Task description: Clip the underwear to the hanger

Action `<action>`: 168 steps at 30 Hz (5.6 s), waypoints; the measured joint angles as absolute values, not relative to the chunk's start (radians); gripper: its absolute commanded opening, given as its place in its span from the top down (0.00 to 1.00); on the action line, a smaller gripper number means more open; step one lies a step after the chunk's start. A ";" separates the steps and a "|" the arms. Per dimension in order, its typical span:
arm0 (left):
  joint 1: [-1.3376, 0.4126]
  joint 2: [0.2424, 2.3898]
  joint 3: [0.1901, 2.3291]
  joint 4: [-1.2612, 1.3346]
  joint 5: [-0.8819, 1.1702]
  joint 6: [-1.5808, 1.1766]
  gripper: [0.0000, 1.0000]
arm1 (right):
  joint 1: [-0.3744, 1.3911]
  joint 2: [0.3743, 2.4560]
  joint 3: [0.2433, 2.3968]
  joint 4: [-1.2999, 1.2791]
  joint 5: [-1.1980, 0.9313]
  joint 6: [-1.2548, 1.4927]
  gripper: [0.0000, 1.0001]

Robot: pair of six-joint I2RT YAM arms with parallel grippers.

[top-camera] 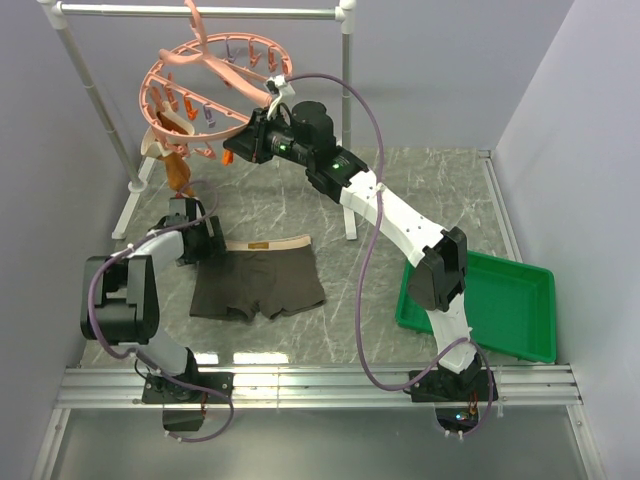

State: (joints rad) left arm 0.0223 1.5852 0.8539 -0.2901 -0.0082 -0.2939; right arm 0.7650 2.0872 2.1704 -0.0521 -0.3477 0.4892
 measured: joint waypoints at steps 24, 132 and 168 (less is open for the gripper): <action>-0.081 1.700 0.942 -0.181 -0.009 -0.245 0.13 | 0.765 2.087 2.152 -0.045 -0.333 0.466 1.00; -0.223 1.032 0.646 0.535 0.194 0.081 1.00 | 0.720 2.022 2.009 0.041 -0.411 0.636 1.00; -0.252 1.086 0.710 0.576 0.186 0.041 1.00 | 0.719 2.033 2.045 0.037 -0.446 0.639 0.63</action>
State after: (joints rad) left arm -0.2520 1.0863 0.7097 0.5758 0.1860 0.0406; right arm 0.7193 2.0335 2.0445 0.0372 -0.4461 0.6388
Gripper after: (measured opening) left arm 0.022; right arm 0.354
